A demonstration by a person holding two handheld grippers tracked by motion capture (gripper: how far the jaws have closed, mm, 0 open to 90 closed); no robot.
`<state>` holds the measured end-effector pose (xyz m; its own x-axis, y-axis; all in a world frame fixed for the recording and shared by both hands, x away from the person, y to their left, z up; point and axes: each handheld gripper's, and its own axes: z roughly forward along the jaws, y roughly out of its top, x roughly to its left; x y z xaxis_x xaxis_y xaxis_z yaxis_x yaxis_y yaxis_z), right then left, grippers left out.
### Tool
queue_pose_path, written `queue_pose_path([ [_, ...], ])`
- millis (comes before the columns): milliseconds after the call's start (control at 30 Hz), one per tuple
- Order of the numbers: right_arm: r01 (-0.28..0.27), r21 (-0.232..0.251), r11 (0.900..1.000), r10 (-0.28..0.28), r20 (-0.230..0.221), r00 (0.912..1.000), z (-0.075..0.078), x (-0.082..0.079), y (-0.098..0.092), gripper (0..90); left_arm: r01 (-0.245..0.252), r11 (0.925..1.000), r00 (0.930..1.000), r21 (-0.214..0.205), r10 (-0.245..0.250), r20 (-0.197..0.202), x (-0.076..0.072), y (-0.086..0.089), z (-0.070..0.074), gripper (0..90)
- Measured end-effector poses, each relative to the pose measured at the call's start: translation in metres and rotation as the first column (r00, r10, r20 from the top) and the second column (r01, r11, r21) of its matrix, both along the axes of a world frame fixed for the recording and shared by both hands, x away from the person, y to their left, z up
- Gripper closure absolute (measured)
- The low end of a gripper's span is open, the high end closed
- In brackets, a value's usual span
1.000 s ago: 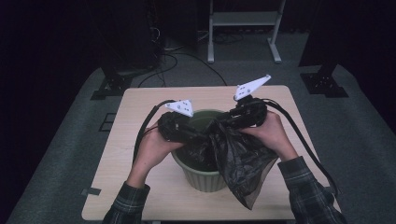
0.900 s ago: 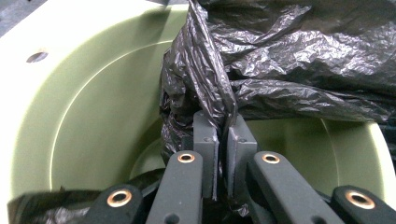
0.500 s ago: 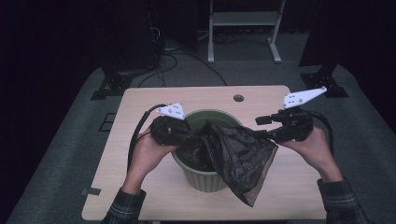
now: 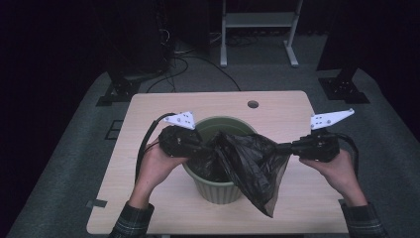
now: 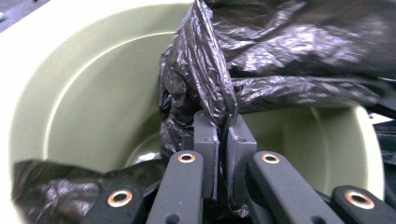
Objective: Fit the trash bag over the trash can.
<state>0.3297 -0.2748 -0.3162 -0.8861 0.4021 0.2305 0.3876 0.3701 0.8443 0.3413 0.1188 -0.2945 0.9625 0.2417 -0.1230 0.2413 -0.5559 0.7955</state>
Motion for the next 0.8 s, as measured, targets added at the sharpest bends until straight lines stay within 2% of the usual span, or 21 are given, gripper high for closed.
queue_pose_path([
  [33,0.022,0.001,0.9998,-0.022,0.025,0.9995,0.001,0.005,0.002,89.5,0.004,1.0000,1.0000,-0.004,-0.004,-0.003,0.000,0.000,0.000,84.9],
  [167,0.064,-0.016,0.9978,-0.063,0.066,0.9958,0.003,0.020,0.006,89.5,0.006,0.9998,1.0000,-0.018,-0.006,-0.005,0.001,0.003,0.000,83.9],
  [267,0.093,-0.022,0.9955,-0.090,0.086,0.9922,0.007,0.036,0.010,89.5,0.006,0.9997,1.0000,-0.022,-0.006,-0.004,0.001,0.004,0.001,82.7],
  [300,0.093,-0.022,0.9955,-0.090,0.086,0.9922,0.007,0.036,0.010,89.5,0.006,0.9997,1.0000,-0.022,-0.006,-0.004,0.001,0.004,0.001,82.2],
  [333,0.117,-0.027,0.9928,-0.114,0.101,0.9884,0.011,0.050,0.014,89.6,0.006,0.9998,1.0000,-0.021,-0.006,-0.005,0.001,0.005,0.000,82.0],
  [400,0.135,-0.028,0.9905,-0.131,0.112,0.9851,0.015,0.060,0.016,89.6,0.009,0.9998,0.9999,-0.020,-0.009,-0.005,0.001,0.005,0.000,80.6],
  [433,0.135,-0.028,0.9905,-0.131,0.112,0.9851,0.015,0.060,0.016,89.6,0.009,0.9998,0.9999,-0.020,-0.009,-0.005,0.001,0.005,0.000,79.0],
  [467,0.142,-0.020,0.9896,-0.139,0.118,0.9833,0.020,0.070,0.020,89.6,0.008,0.9997,1.0000,-0.024,-0.009,-0.003,0.001,0.005,-0.001,74.3],
  [533,0.143,-0.019,0.9895,-0.140,0.119,0.9829,0.022,0.072,0.022,89.6,-0.001,0.9998,1.0000,-0.022,0.001,0.007,-0.001,0.006,0.000,70.8],
  [567,0.142,-0.019,0.9897,-0.138,0.124,0.9826,0.025,0.075,0.025,89.6,-0.006,0.9997,0.9998,-0.022,0.007,0.018,-0.001,0.006,0.001,55.4],
  [600,0.138,-0.019,0.9903,-0.134,0.129,0.9825,0.026,0.075,0.027,89.6,-0.031,0.9994,0.9985,-0.017,0.031,0.046,-0.004,0.008,0.004,49.5],
  [633,0.138,-0.019,0.9903,-0.134,0.129,0.9825,0.026,0.075,0.027,89.6,-0.031,0.9994,0.9985,-0.017,0.031,0.046,-0.004,0.008,0.004,47.6],
  [667,0.138,-0.022,0.9902,-0.134,0.129,0.9825,0.026,0.075,0.028,89.7,-0.027,0.9992,0.9976,-0.028,0.029,0.064,-0.005,0.009,0.008,47.6],
  [700,0.136,-0.023,0.9904,-0.132,0.132,0.9824,0.026,0.076,0.030,89.6,-0.026,0.9991,0.9972,-0.033,0.028,0.070,-0.006,0.008,0.009,39.3],
  [733,0.134,-0.024,0.9907,-0.130,0.132,0.9828,0.026,0.076,0.030,89.6,-0.025,0.9989,0.9963,-0.039,0.029,0.081,-0.007,0.008,0.012,39.3],
  [767,0.127,-0.031,0.9914,-0.122,0.129,0.9840,0.024,0.076,0.033,89.6,-0.024,0.9989,0.9934,-0.040,0.029,0.111,-0.009,0.005,0.019,36.3],
  [800,0.125,-0.030,0.9917,-0.120,0.128,0.9845,0.023,0.076,0.034,89.6,-0.014,0.9991,0.9934,-0.039,0.018,0.114,-0.009,0.002,0.021,36.3],
])
